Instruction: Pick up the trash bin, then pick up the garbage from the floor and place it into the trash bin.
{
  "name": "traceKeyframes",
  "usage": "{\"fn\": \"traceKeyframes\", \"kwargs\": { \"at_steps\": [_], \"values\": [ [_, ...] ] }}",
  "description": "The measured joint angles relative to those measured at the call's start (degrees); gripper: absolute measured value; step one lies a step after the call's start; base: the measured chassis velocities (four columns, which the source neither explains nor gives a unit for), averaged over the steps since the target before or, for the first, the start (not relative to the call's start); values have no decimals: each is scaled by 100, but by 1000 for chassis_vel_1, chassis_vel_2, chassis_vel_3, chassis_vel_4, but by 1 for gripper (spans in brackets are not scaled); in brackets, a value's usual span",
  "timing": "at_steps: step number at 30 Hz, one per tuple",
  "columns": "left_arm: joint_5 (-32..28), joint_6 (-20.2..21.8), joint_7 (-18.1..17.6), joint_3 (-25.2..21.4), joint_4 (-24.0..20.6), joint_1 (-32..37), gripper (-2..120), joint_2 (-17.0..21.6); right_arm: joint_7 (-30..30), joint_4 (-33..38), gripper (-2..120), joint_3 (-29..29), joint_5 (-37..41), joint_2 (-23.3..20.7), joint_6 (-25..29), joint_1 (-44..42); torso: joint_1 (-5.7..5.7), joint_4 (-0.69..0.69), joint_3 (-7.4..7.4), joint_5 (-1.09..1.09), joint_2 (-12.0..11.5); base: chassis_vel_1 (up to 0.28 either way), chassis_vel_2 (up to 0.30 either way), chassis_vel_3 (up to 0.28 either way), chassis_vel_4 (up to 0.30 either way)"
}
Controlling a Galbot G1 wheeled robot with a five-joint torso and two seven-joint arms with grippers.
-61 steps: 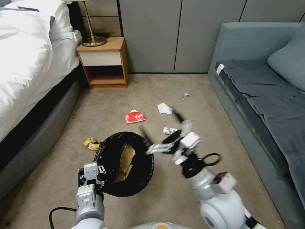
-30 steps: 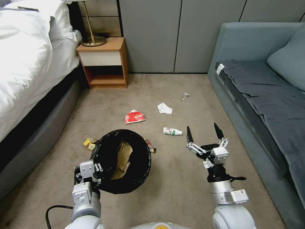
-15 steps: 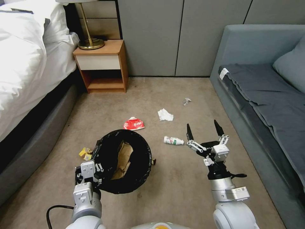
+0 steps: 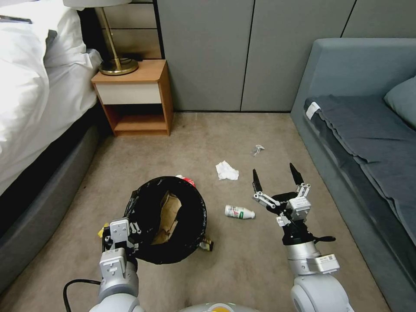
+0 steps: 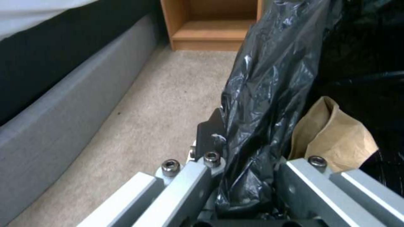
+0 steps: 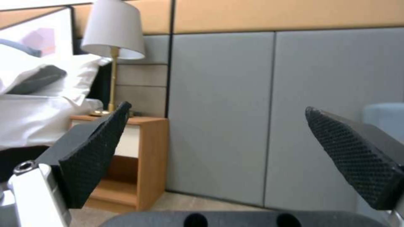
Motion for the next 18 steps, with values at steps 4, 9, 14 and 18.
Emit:
{"fn": "traceKeyframes", "kwargs": {
  "at_steps": [4,9,14,18],
  "values": [
    [0,0,-3,-2,0,-7,1,-6,-103,-36,100,-6,-26,3,113,25,0,1,0,-1,0,-69,115,108,-89],
    [0,0,-6,-8,0,-2,1,-8,-186,-156,100,13,-105,-75,174,221,-1,-2,-2,-1,0,2,-10,-8,6],
    [16,-1,-8,-3,0,29,1,-10,-336,-436,100,25,-87,-245,49,578,-1,0,-2,-1,0,2,-10,-8,6],
    [72,-13,-13,-2,1,67,1,-50,-1188,-1376,100,-110,29,-664,-187,1513,-1,0,-1,1,0,0,0,0,0]
  ]
}}
